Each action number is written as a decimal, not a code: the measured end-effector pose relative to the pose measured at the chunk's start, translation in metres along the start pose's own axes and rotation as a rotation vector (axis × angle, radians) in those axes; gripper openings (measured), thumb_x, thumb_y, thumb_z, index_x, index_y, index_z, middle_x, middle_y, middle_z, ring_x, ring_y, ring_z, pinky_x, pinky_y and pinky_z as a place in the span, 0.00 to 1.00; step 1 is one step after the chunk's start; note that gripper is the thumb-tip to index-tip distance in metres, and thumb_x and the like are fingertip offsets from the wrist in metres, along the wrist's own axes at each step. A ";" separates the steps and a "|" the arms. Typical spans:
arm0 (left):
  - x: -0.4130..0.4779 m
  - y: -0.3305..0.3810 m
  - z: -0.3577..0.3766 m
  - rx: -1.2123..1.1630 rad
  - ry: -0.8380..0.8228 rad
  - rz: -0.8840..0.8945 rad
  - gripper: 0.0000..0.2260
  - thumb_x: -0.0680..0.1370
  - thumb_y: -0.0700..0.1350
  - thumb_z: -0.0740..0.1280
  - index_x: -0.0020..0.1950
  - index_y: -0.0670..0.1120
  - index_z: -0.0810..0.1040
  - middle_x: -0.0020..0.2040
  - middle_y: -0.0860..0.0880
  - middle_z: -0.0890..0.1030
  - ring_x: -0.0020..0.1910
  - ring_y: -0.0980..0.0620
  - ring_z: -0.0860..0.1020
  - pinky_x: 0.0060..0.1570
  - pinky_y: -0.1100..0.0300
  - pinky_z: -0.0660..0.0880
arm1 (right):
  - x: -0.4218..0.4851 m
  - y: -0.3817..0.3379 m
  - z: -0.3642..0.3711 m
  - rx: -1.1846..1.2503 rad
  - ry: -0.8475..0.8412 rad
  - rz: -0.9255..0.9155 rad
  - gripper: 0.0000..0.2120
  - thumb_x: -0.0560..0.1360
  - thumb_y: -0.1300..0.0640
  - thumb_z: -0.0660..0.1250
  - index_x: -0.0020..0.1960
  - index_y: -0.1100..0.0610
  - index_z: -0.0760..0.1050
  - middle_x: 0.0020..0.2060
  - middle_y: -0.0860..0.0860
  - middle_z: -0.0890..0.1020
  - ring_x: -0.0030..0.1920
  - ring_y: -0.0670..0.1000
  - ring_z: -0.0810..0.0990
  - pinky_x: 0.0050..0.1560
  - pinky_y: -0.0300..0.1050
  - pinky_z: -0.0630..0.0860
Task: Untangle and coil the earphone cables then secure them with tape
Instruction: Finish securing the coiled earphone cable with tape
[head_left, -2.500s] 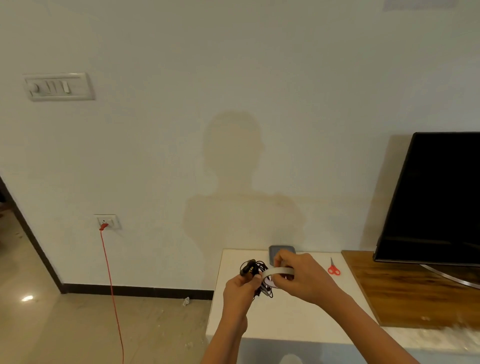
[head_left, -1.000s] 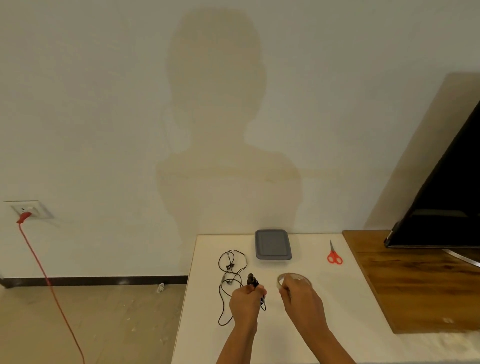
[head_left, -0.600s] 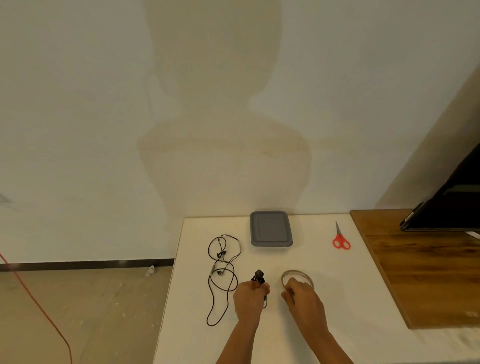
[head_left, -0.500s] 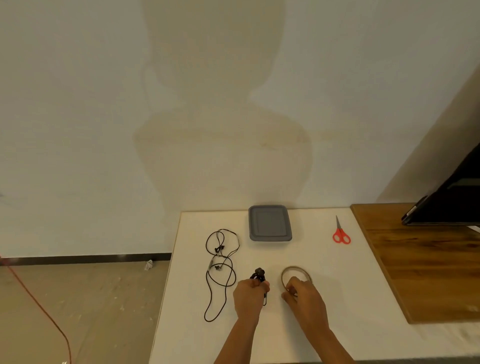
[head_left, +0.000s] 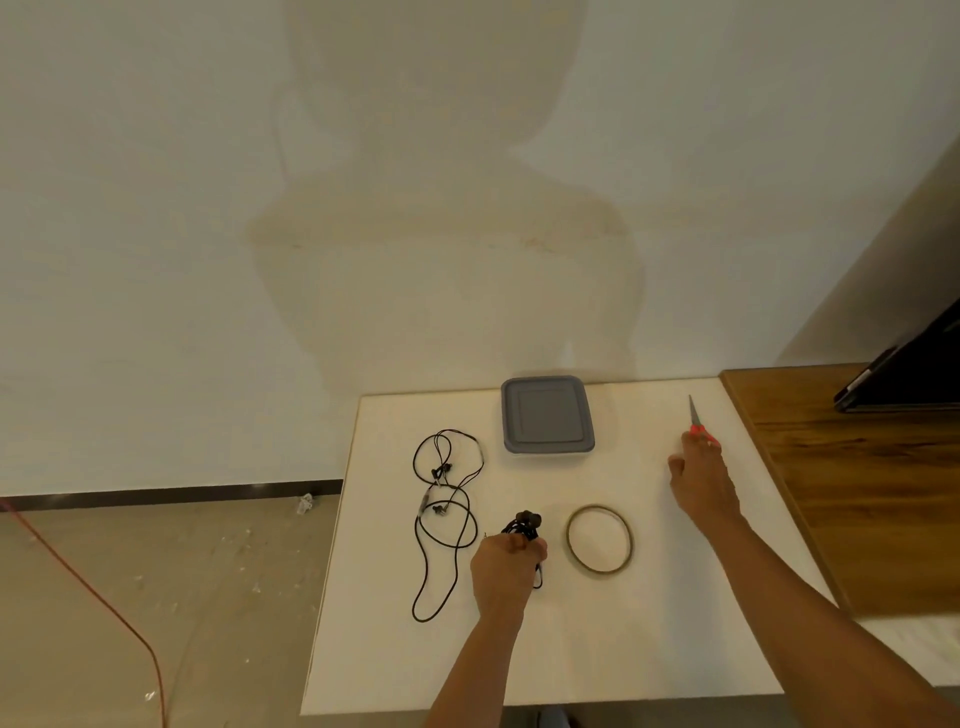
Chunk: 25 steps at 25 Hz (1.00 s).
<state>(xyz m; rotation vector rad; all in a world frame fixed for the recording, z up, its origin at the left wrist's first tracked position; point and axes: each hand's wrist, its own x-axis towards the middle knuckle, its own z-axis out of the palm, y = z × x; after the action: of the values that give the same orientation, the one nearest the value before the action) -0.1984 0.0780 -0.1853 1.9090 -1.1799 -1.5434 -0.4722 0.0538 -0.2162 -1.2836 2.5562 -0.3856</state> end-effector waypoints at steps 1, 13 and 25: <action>0.000 -0.001 -0.001 0.014 -0.003 0.004 0.09 0.71 0.42 0.71 0.31 0.44 0.78 0.28 0.50 0.75 0.27 0.54 0.69 0.30 0.63 0.64 | -0.010 0.000 0.001 0.043 0.072 0.011 0.17 0.79 0.58 0.60 0.65 0.64 0.70 0.61 0.63 0.76 0.61 0.63 0.76 0.58 0.58 0.76; -0.017 -0.011 -0.012 -0.055 0.001 -0.031 0.07 0.73 0.43 0.70 0.39 0.39 0.83 0.32 0.48 0.77 0.31 0.52 0.71 0.32 0.63 0.65 | -0.156 0.003 -0.024 0.159 -0.090 0.369 0.12 0.69 0.57 0.75 0.43 0.60 0.72 0.39 0.55 0.78 0.37 0.52 0.76 0.41 0.43 0.72; -0.026 -0.016 -0.020 -0.182 -0.041 -0.092 0.08 0.74 0.43 0.70 0.35 0.43 0.83 0.36 0.46 0.81 0.37 0.51 0.75 0.36 0.63 0.69 | -0.205 -0.037 -0.030 0.885 -0.727 0.241 0.11 0.69 0.64 0.71 0.51 0.65 0.76 0.41 0.60 0.85 0.39 0.55 0.84 0.35 0.39 0.70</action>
<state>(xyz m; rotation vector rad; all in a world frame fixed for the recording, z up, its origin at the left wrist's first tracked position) -0.1752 0.1043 -0.1759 1.8420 -0.9448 -1.6837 -0.3367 0.2022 -0.1532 -0.6006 1.5798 -0.7203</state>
